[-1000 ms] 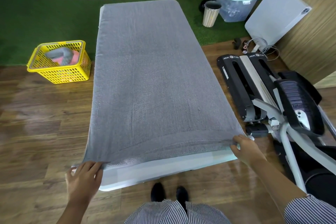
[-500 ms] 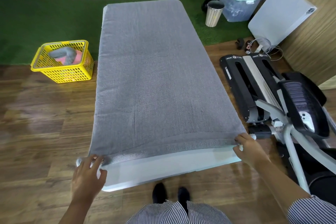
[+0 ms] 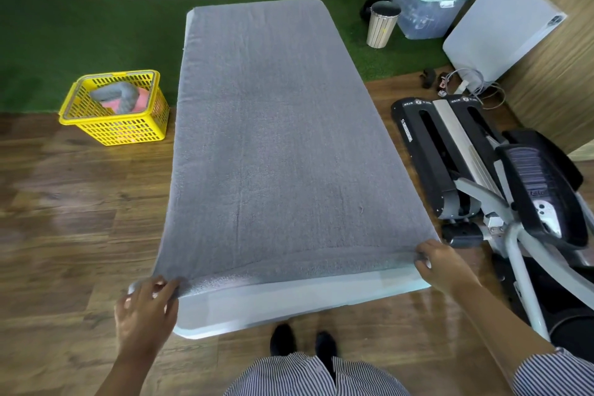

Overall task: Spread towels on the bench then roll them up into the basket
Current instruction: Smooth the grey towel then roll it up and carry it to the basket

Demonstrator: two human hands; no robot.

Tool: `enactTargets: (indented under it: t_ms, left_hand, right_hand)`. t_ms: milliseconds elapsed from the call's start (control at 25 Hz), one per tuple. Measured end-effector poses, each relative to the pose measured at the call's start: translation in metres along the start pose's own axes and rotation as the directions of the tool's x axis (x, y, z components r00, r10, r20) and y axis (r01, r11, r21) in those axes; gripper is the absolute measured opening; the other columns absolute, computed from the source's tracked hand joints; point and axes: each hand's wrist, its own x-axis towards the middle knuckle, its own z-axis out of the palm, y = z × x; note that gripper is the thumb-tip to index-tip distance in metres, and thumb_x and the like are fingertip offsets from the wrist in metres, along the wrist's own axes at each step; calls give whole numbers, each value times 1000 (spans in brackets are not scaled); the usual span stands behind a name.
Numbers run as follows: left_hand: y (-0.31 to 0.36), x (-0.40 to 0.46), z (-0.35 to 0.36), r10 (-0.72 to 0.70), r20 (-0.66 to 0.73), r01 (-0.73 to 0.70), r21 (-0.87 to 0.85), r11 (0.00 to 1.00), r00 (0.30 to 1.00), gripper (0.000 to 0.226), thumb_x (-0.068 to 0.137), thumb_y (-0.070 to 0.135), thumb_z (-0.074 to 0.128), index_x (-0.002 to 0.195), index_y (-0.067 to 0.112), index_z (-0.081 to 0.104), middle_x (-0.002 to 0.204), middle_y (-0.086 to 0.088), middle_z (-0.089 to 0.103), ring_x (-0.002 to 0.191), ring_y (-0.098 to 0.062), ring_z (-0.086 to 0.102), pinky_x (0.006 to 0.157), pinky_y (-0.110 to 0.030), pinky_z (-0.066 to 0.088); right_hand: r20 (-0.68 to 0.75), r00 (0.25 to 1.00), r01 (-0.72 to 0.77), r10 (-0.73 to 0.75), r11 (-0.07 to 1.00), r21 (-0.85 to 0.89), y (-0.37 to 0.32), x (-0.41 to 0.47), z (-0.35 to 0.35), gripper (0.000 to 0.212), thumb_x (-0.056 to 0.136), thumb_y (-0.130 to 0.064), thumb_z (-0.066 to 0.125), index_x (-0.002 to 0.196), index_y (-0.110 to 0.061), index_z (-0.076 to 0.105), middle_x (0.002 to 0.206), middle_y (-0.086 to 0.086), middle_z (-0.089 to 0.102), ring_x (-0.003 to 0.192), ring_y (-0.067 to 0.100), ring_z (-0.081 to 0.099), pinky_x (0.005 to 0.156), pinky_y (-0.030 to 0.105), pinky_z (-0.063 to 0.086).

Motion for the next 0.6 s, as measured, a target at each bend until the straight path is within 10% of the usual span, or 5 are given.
enactTargets:
  t_ms: [240, 600]
  left_hand:
    - [19, -6, 18, 196, -100, -207, -112, 972, 976, 36, 76, 5, 39, 100, 10, 66, 98, -8, 65, 86, -33, 65, 72, -46, 48]
    - [26, -2, 17, 211, 3, -211, -35, 977, 977, 46, 69, 5, 37, 105, 21, 60, 88, 3, 68, 81, -23, 64, 77, -46, 41]
  right_hand:
    - [-227, 937, 249, -265, 964, -97, 6, -6, 4, 39, 53, 14, 76, 86, -5, 70, 84, 6, 66, 78, 26, 60, 60, 34, 55]
    - [-142, 975, 167, -171, 985, -35, 5, -3, 1, 20, 59, 2, 78, 75, -8, 71, 71, 2, 64, 74, 26, 62, 61, 30, 48]
